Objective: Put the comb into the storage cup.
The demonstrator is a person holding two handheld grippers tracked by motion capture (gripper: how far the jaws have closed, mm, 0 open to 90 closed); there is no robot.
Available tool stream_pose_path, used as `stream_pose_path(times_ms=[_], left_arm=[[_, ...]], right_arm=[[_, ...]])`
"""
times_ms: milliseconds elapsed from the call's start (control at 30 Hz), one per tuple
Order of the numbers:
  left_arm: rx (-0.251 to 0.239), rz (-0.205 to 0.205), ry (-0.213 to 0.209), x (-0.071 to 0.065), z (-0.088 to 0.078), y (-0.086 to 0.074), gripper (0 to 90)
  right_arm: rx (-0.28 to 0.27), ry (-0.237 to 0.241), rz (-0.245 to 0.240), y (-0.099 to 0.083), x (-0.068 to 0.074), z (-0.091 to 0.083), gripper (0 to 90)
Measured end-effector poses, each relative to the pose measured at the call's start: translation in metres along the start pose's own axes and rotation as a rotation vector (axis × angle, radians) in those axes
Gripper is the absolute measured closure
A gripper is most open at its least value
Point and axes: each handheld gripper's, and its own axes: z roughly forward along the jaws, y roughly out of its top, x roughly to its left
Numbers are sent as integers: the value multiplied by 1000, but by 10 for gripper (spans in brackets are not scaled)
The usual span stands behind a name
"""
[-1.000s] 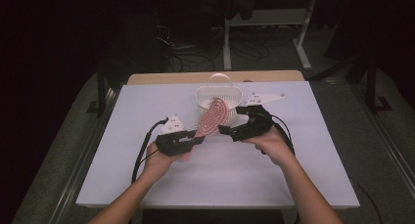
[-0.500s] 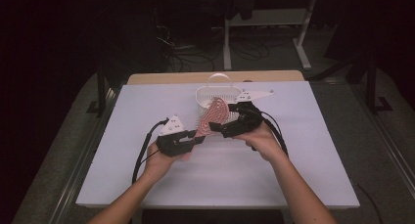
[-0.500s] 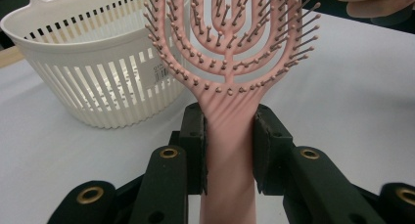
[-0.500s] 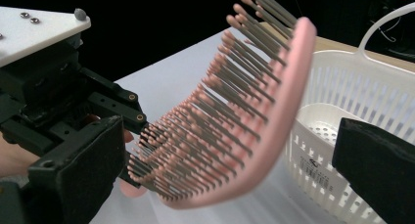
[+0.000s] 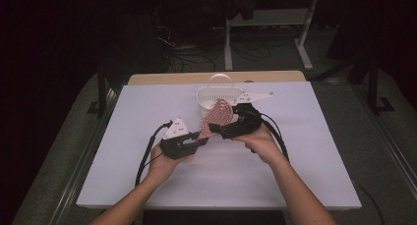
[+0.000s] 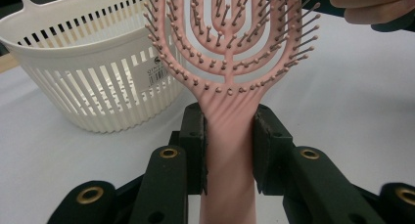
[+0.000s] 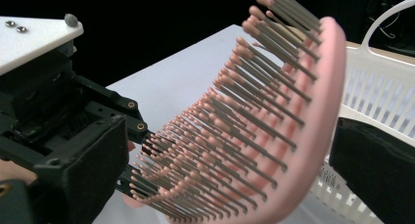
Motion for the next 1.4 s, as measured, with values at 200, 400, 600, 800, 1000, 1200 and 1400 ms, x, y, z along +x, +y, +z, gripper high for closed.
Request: stream_pose_path(times_ms=[200, 400, 600, 800, 1000, 1200, 1400], left_arm=[[5, 11, 5, -4, 3, -1, 705], [9, 17, 26, -4, 3, -1, 705], [12, 24, 27, -5, 5, -2, 705], [17, 35, 32, -7, 6, -2, 705], [15, 42, 42, -7, 6, -2, 705], [20, 49, 53, -6, 8, -4, 704], [21, 54, 48, -5, 8, -4, 704]], right_arm=[[-6, 7, 22, 0, -1, -1, 105], [2, 7, 48, -3, -3, -1, 188], [-2, 21, 70, -3, -4, 0, 296], [-3, 40, 84, -4, -5, 0, 393], [0, 52, 108, -5, -7, 0, 459], [-3, 63, 119, -5, -8, 0, 515], [-16, 76, 116, -5, -7, -1, 563]])
